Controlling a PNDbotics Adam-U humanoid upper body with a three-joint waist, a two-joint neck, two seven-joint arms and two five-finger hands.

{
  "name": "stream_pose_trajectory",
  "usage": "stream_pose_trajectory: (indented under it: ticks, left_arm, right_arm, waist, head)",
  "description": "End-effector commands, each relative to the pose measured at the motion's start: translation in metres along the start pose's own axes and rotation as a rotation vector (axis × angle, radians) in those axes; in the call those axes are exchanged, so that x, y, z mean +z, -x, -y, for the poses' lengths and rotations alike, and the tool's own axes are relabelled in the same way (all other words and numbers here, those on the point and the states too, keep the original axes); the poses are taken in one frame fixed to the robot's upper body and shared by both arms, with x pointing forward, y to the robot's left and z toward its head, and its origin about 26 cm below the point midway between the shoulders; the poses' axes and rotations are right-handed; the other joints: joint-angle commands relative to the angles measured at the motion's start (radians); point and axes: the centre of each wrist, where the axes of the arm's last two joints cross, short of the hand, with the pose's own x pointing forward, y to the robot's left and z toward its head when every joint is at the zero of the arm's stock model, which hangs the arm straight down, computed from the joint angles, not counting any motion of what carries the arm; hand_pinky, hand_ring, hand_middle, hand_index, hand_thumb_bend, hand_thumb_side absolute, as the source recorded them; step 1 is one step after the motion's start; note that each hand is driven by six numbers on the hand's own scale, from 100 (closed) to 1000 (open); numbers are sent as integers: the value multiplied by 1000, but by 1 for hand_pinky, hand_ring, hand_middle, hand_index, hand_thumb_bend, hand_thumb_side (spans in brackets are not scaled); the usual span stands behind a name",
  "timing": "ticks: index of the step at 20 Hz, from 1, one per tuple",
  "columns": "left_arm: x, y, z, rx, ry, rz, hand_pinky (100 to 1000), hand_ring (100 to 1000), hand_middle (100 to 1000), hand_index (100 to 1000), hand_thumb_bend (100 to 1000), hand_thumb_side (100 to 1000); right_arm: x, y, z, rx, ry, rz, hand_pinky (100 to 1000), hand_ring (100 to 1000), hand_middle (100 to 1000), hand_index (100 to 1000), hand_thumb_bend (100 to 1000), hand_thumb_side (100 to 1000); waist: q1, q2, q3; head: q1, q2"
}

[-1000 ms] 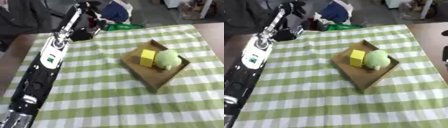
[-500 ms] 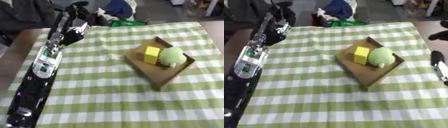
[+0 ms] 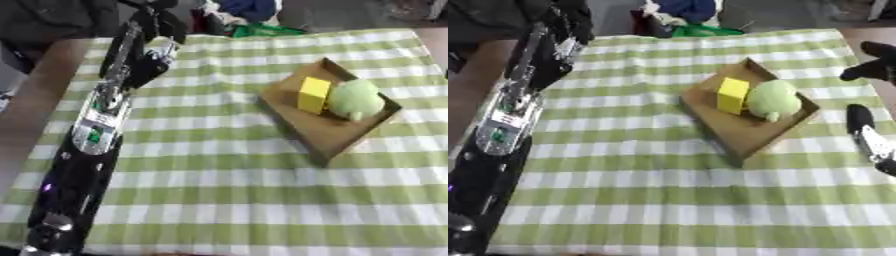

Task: Pick up objects on the table and place them in the box.

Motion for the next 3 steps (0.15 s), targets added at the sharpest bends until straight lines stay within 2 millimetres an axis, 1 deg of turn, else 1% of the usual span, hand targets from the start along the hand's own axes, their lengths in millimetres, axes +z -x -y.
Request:
stream_pose_trajectory:
  ticks: [1,3]
  left_arm:
    - [-3,-8,-8,-11,-13,27,674,576,583,848,284,590]
    - [-2,-8,-7,-10,-9,25,675,575,583,848,282,592]
  right_arm:
    - [-4,-7,5,24,-13,32,876,813,706,976,100,419]
    - [-5,-8,4,24,-18,35,876,813,706,976,100,417]
  waist:
    - [-2,-17,-1]
    - [-2,-16,-2]
  head:
    - [3,14]
    - [0,15]
